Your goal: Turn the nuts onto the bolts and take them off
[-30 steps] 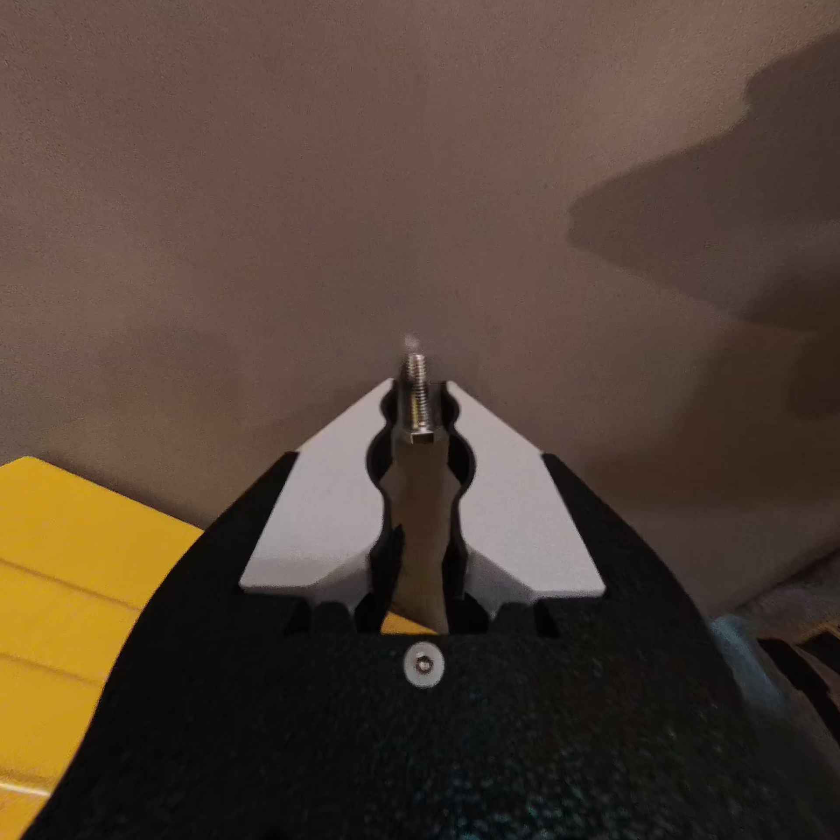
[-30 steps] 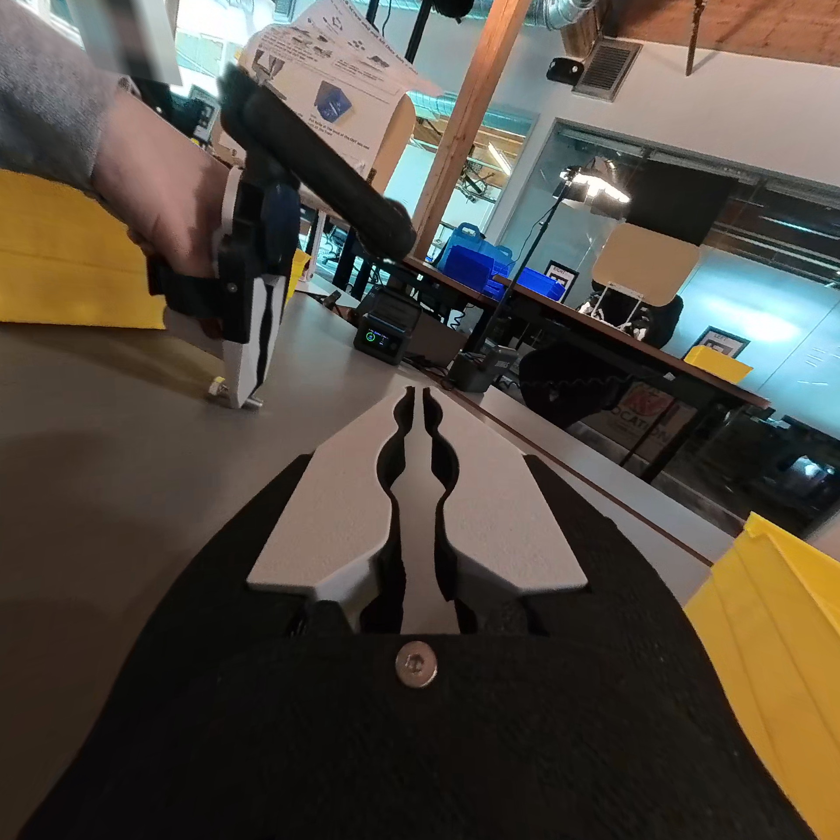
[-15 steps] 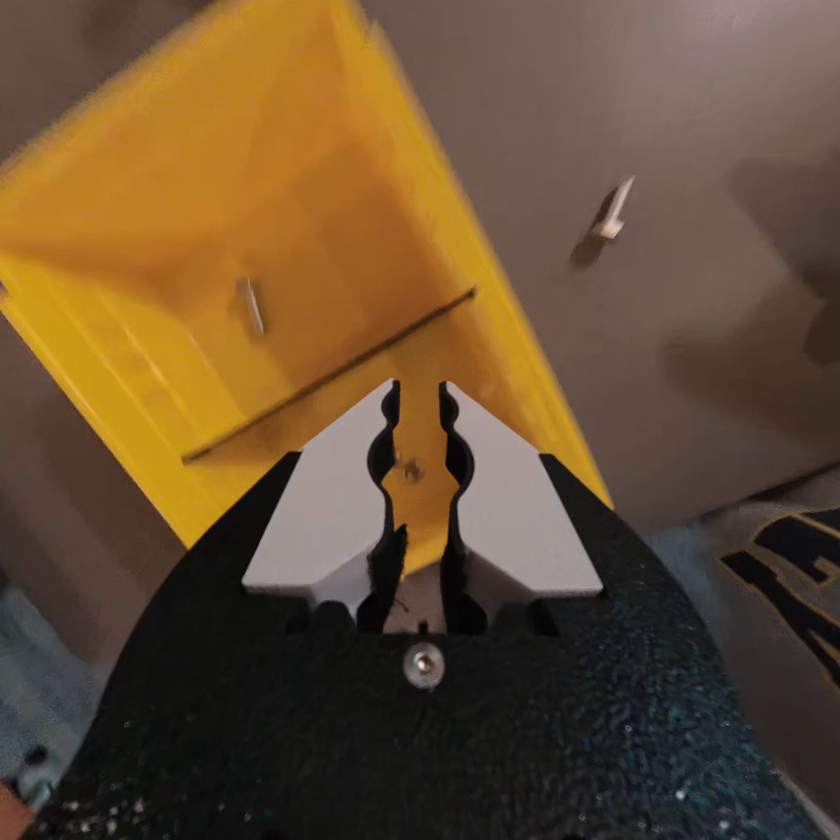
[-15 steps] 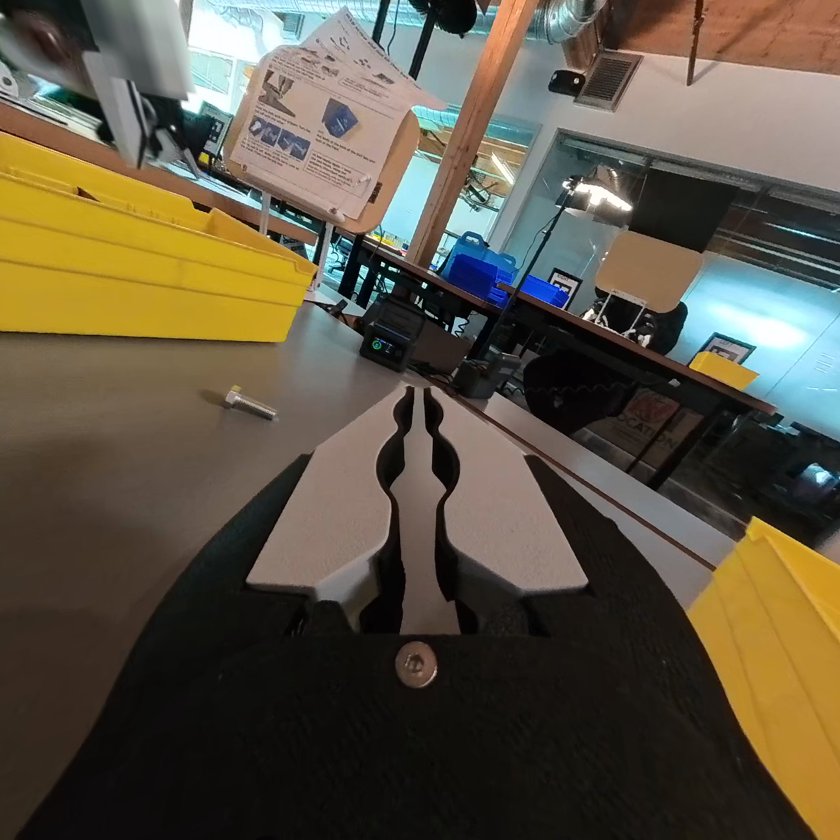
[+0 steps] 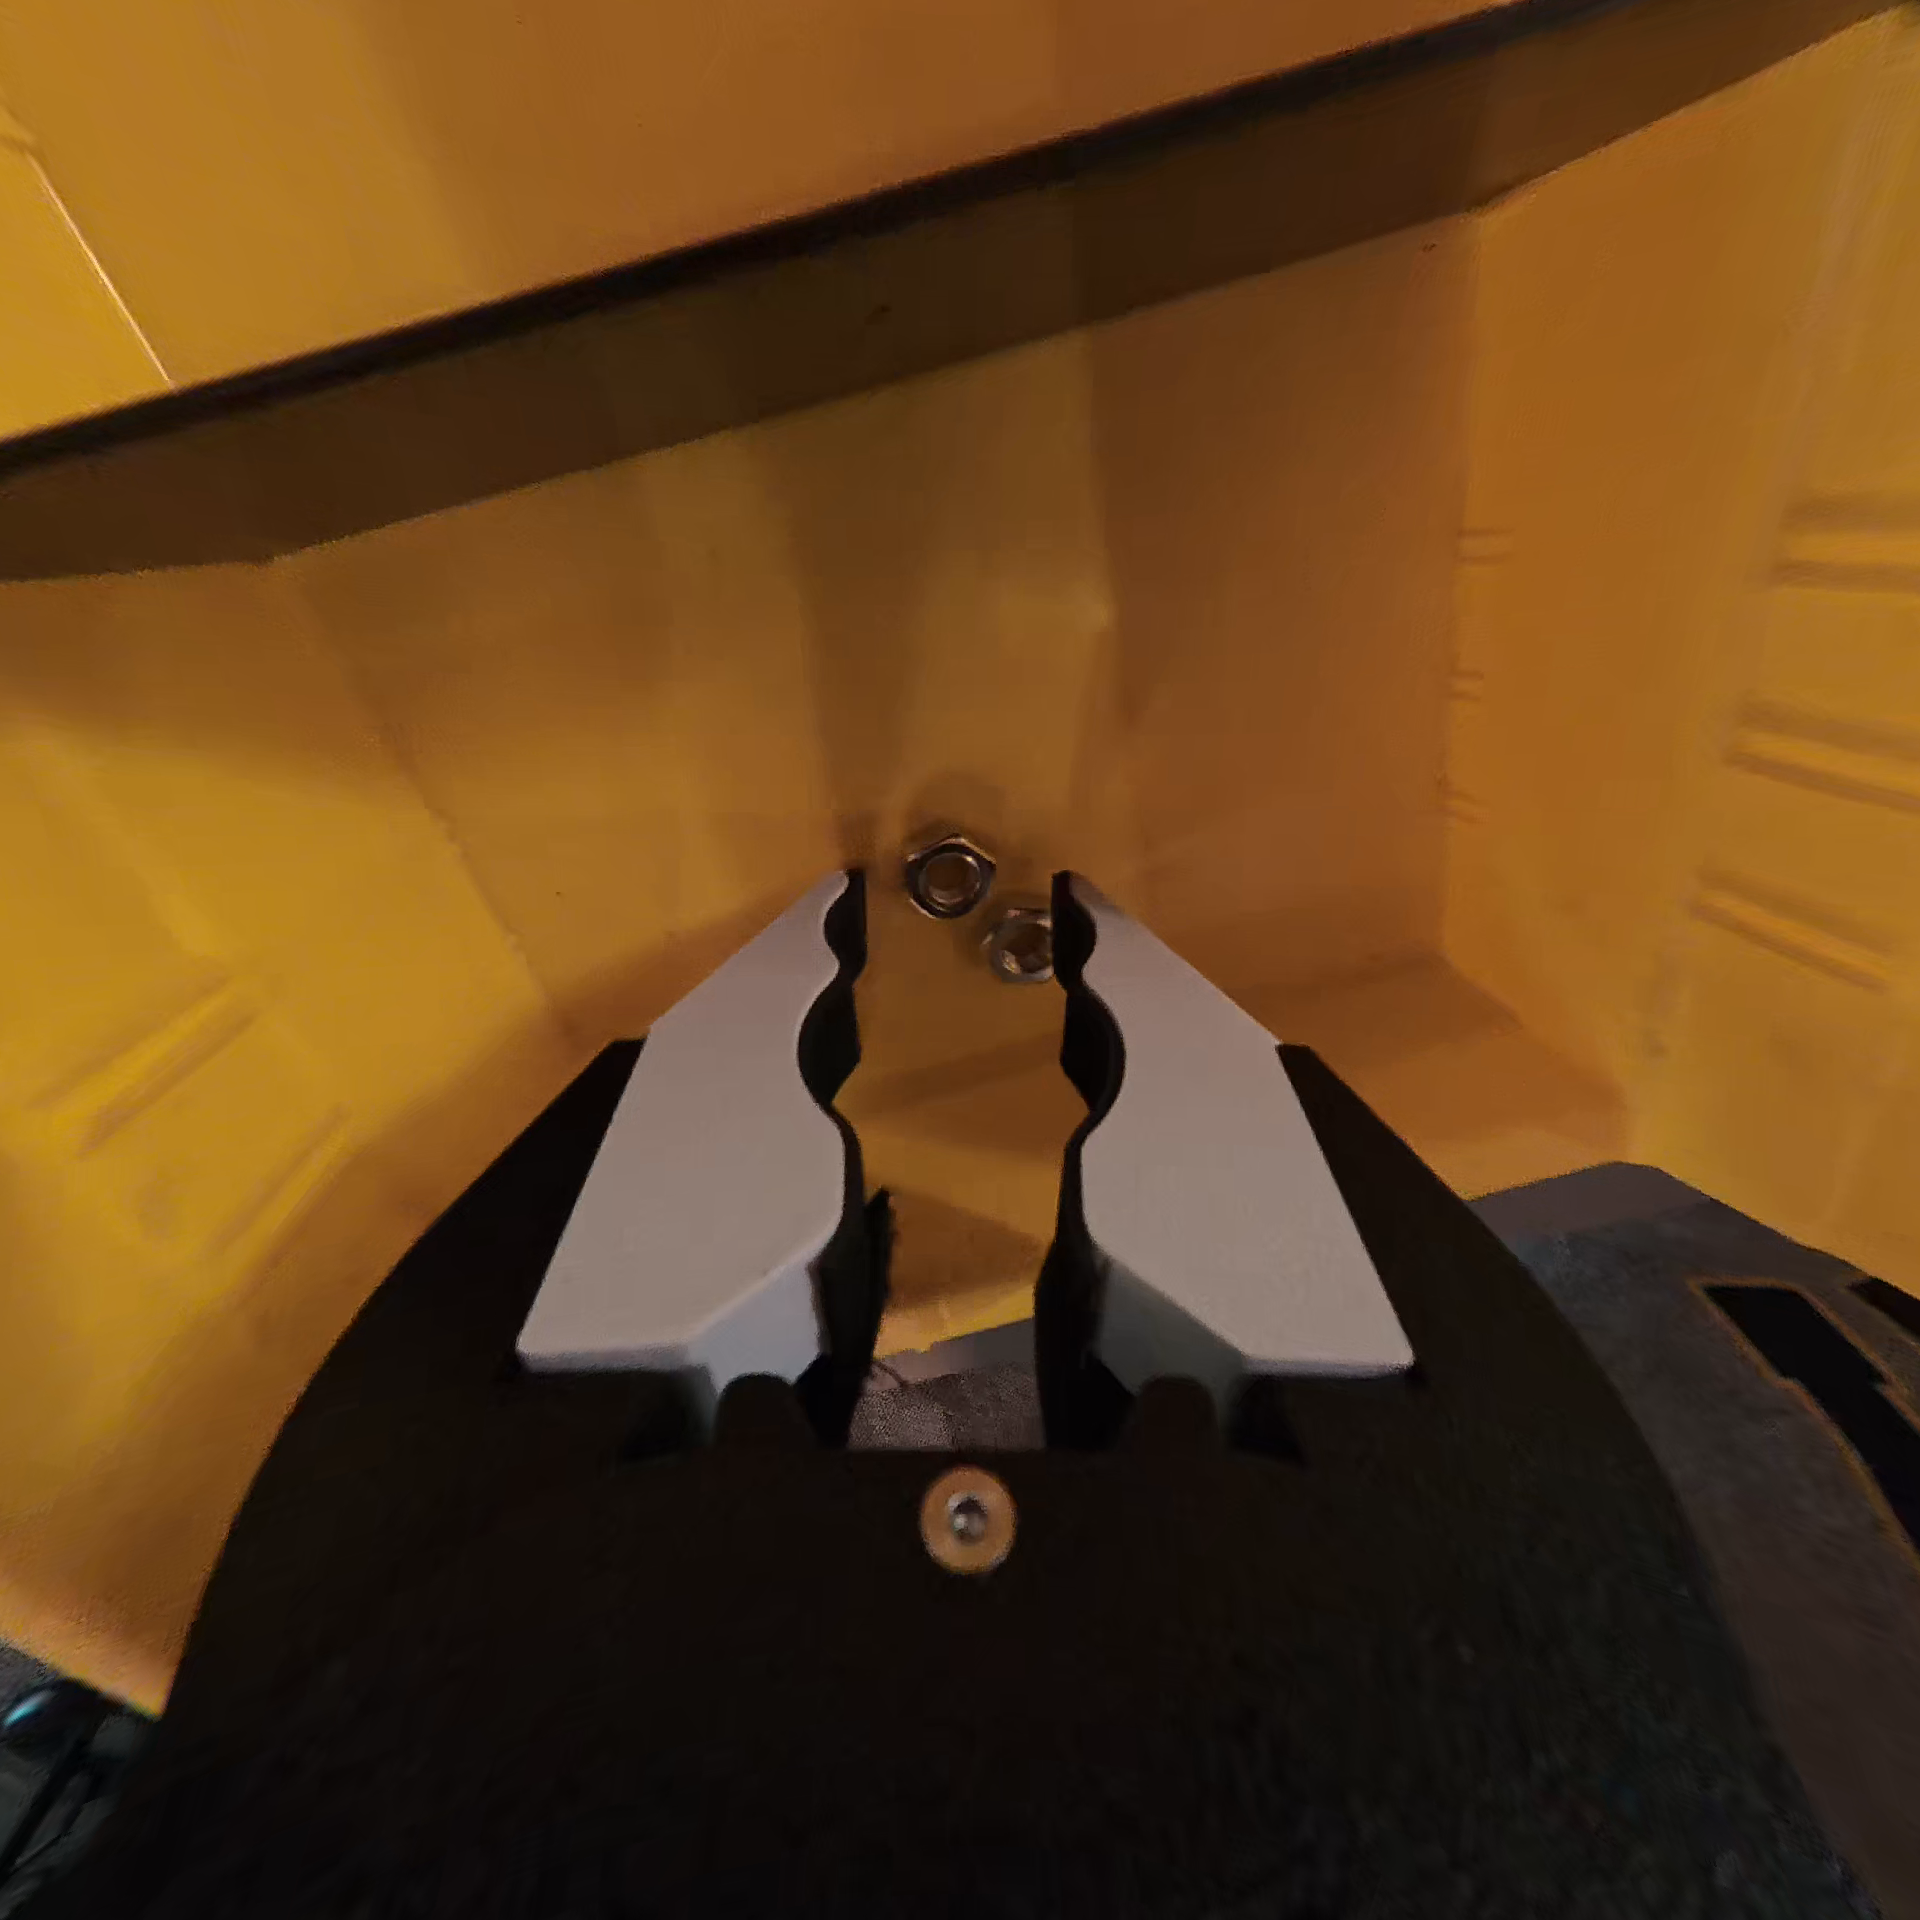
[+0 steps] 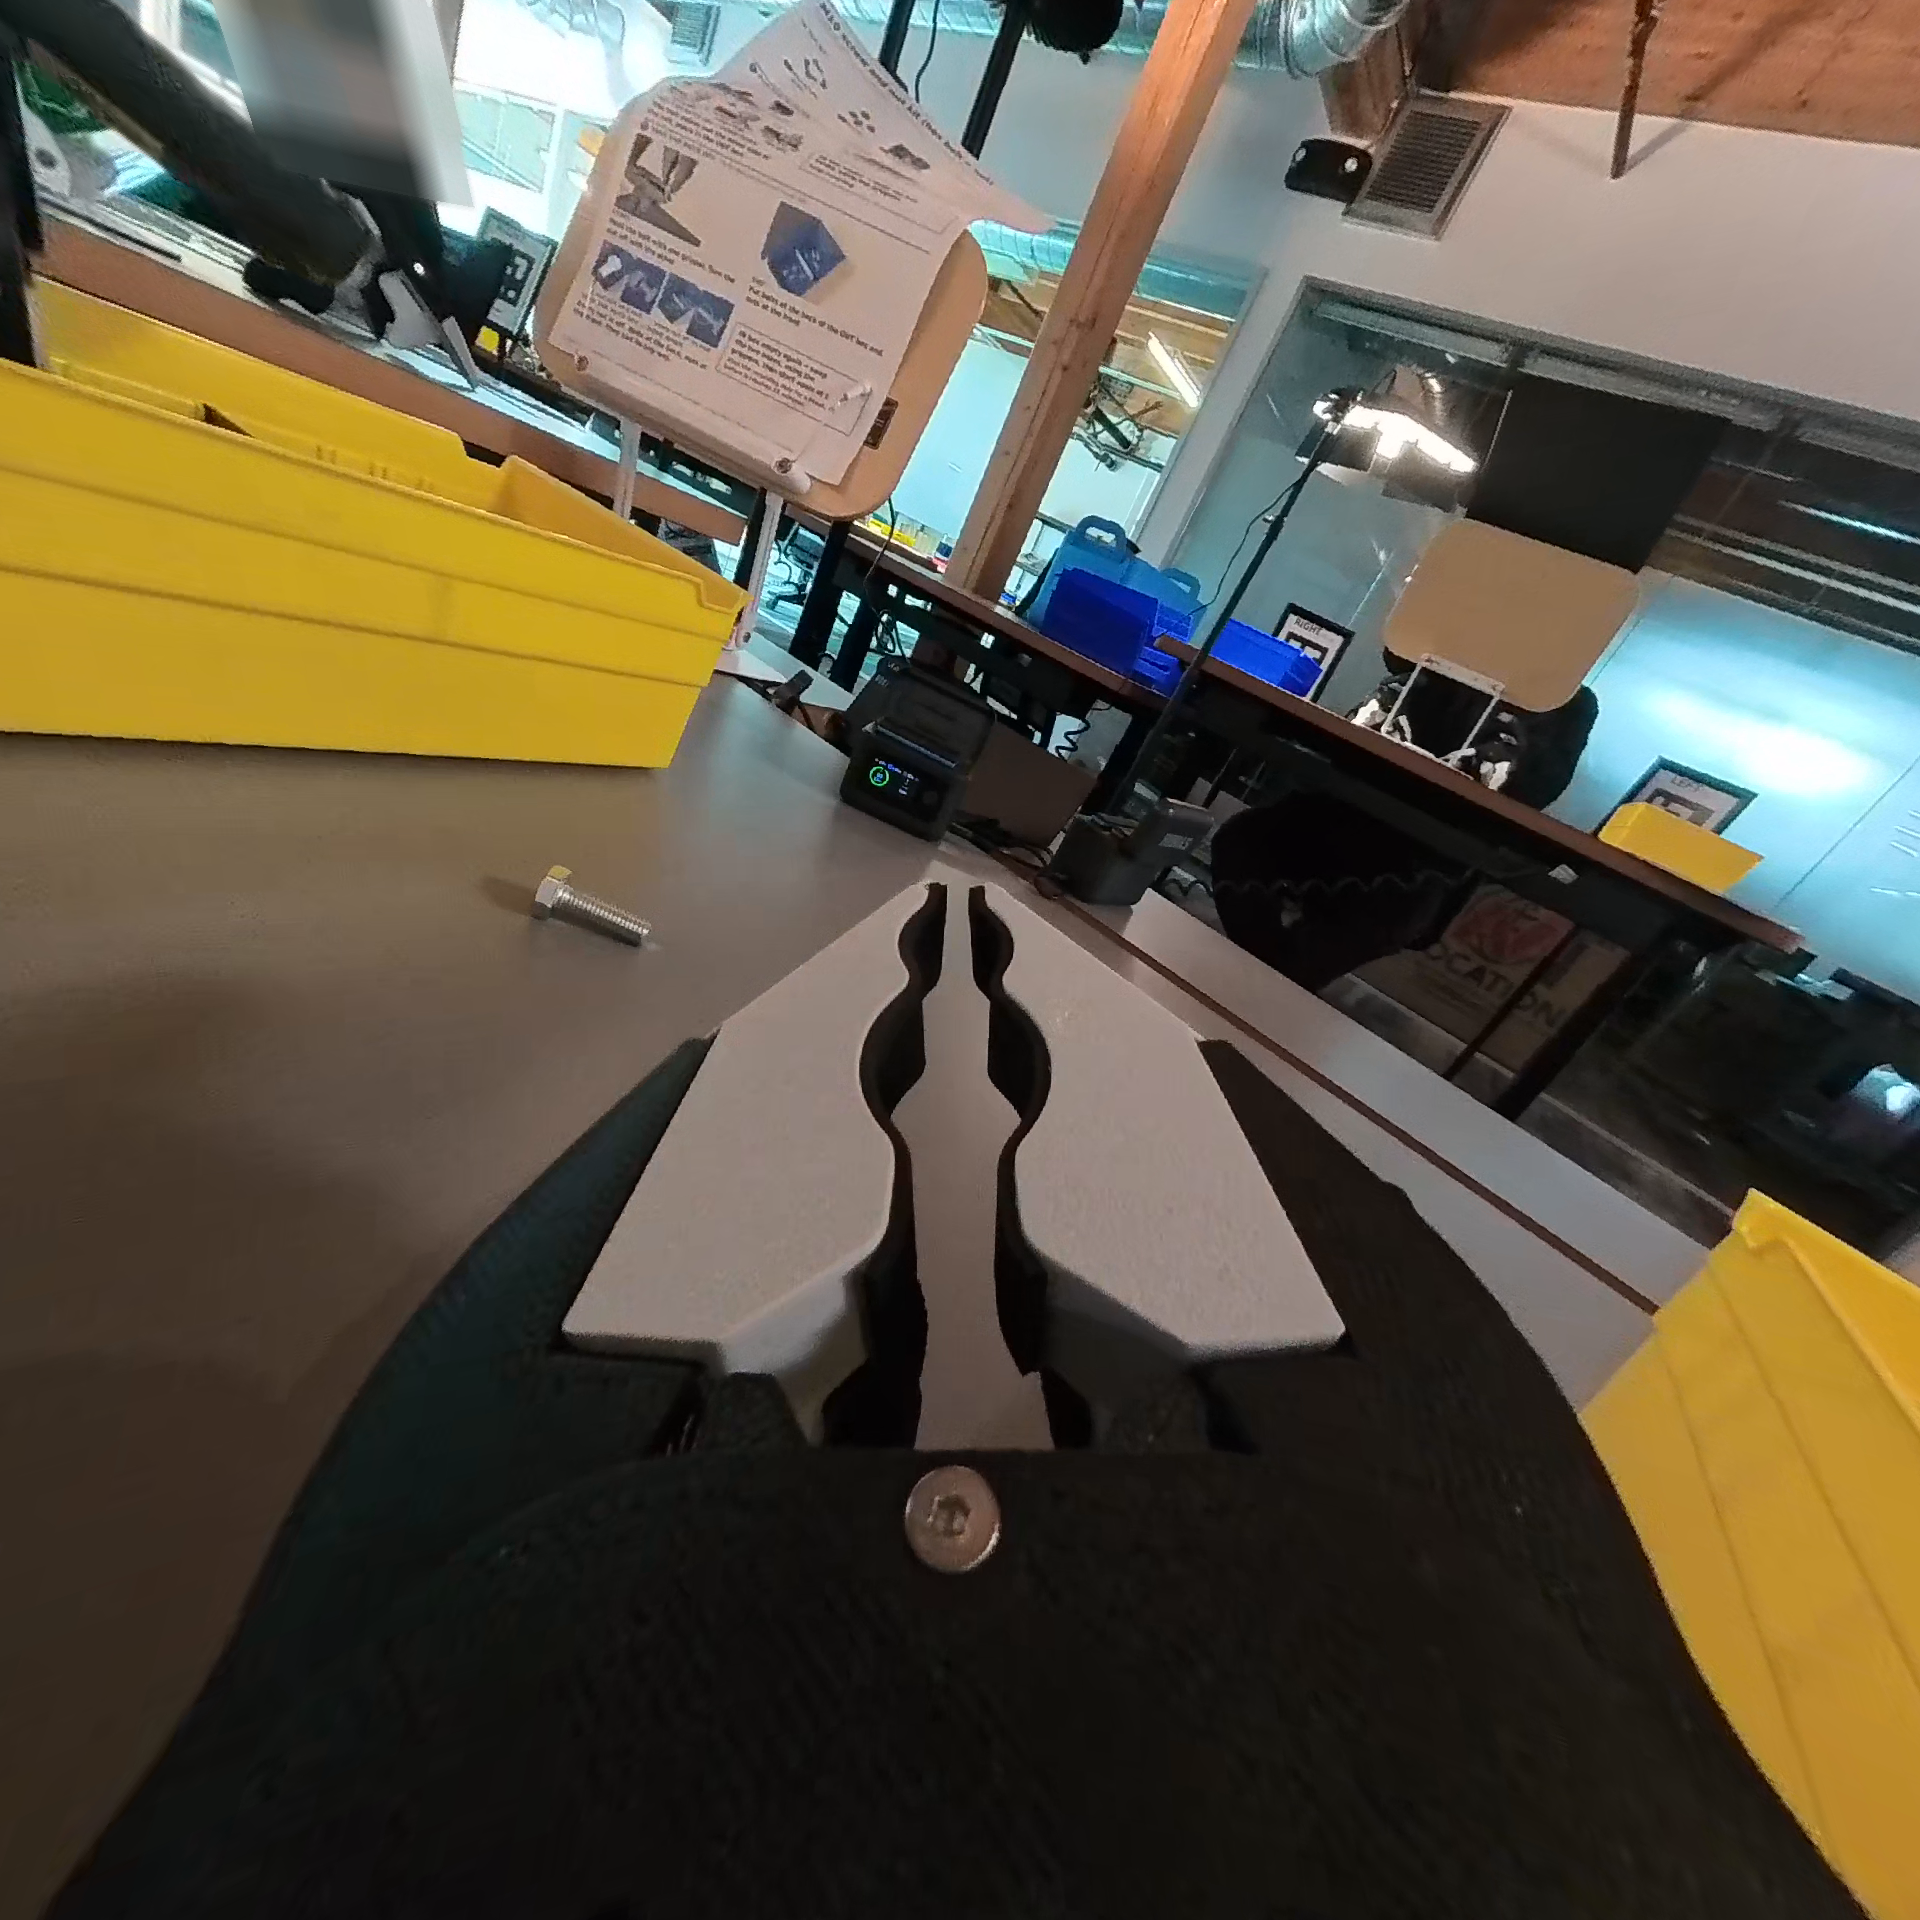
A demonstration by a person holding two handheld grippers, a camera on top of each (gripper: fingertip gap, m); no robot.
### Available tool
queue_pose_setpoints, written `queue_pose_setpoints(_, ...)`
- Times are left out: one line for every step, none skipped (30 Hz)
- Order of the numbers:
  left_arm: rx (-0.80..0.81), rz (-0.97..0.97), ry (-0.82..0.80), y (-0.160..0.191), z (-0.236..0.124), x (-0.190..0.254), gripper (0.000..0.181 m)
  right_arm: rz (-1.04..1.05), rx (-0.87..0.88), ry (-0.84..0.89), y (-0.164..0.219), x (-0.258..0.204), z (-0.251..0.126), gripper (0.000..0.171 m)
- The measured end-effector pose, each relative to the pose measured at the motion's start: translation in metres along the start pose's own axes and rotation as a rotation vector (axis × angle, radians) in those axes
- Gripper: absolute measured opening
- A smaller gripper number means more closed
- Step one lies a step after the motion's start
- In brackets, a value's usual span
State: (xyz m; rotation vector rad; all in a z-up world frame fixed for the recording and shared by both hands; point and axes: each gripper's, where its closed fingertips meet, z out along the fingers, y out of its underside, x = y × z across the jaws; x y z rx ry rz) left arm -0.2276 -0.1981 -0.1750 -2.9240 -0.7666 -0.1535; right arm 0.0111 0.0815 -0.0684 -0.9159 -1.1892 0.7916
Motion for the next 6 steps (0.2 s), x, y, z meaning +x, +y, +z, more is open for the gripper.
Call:
queue_pose_setpoints(0.007,-0.004,-0.007,-0.001,0.000,-0.002,0.029,0.001,0.000,-0.001,0.000,0.000,0.000,0.003)
queue_pose_setpoints(0.019,-0.008,-0.010,-0.003,0.000,-0.004,0.027,0.002,-0.001,-0.003,0.000,-0.001,0.000,0.003)
queue_pose_setpoints(0.021,-0.009,0.011,-0.003,0.000,-0.002,0.016,0.002,-0.001,-0.004,0.000,-0.001,0.000,0.003)
queue_pose_setpoints(0.028,0.002,0.021,-0.005,0.001,-0.001,0.015,0.002,-0.001,-0.005,0.000,-0.001,0.001,0.003)
queue_pose_setpoints(0.042,0.019,0.005,-0.008,0.000,-0.002,0.015,0.001,-0.001,-0.006,0.000,-0.001,0.001,0.003)
queue_pose_setpoints(0.065,0.034,-0.012,-0.012,-0.004,-0.002,0.015,0.000,-0.001,-0.006,0.000,-0.002,0.001,0.003)
